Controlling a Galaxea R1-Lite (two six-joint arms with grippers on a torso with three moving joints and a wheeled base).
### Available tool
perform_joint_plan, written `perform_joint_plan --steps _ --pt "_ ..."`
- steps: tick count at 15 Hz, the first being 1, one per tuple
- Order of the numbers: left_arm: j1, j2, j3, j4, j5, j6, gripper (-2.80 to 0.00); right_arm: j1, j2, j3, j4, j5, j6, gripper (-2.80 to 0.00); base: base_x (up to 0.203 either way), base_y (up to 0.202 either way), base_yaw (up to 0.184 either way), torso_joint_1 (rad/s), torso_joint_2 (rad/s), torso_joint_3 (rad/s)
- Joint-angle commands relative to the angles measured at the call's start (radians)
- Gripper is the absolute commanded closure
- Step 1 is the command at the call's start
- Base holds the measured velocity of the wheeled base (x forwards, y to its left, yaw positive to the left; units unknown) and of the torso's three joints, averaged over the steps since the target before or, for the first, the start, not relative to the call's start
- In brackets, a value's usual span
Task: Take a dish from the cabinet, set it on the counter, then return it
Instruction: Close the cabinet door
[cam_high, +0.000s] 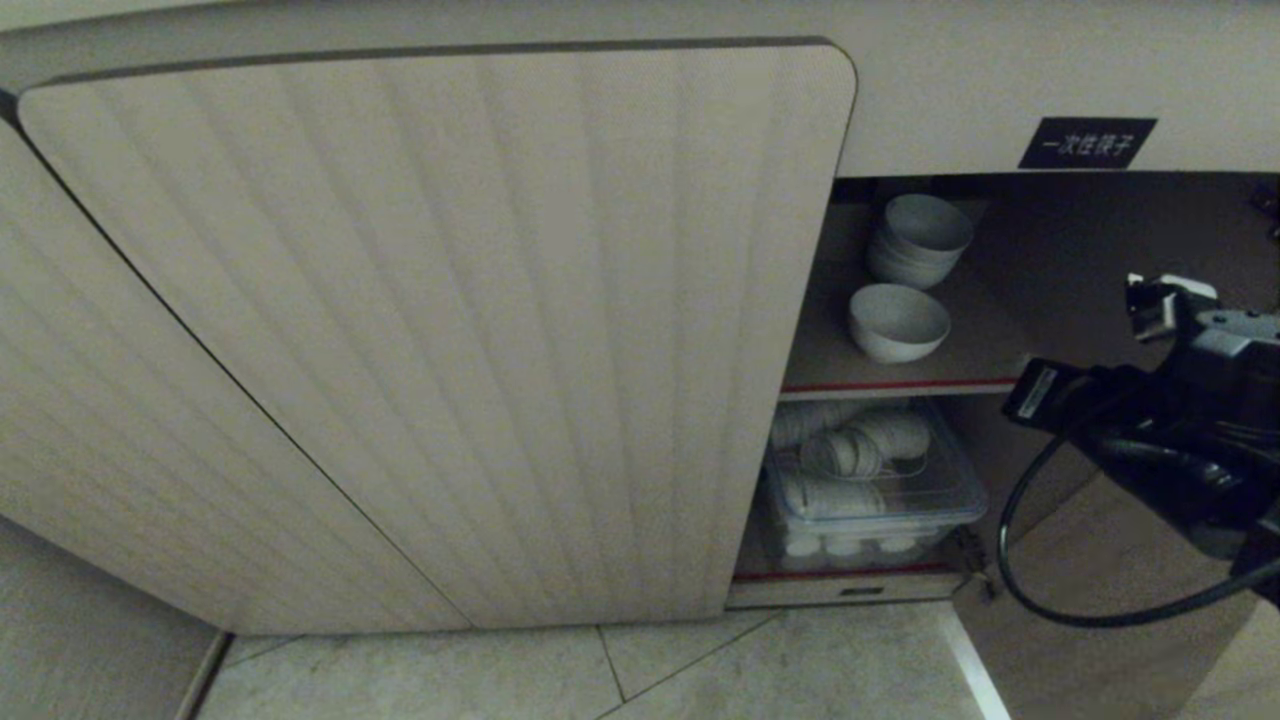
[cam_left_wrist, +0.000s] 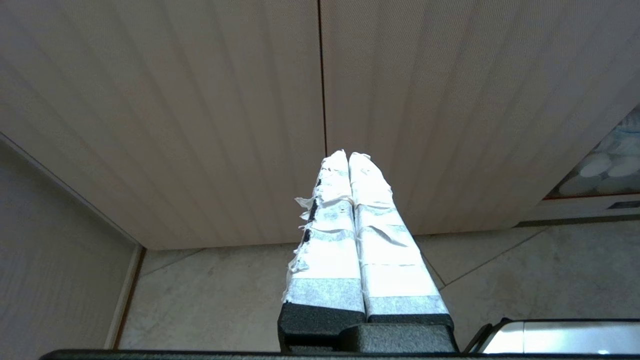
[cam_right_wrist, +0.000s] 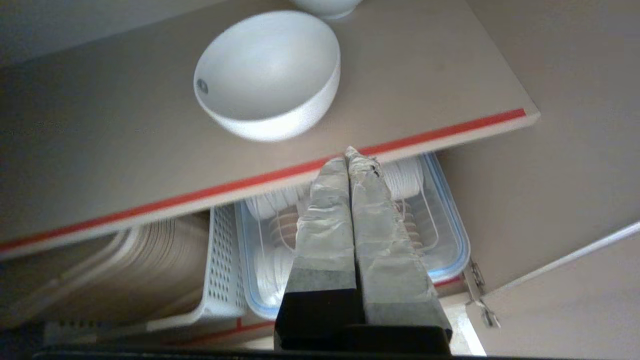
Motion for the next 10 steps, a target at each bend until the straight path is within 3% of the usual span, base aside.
perform_joint_plan --steps 1,10 --pt "0.000 0.000 0.000 0.000 0.000 -0.001 0.00 0.003 -0.030 0.031 -0.009 -0.002 -0.007 0.00 0.000 0.000 0.000 0.000 0.00 0.000" --pt "0.000 0.000 0.000 0.000 0.000 0.000 0.00 0.002 -0.175 0.201 -0.035 -0.002 -0.022 0.00 0.000 0.000 0.000 0.000 0.00 0.000"
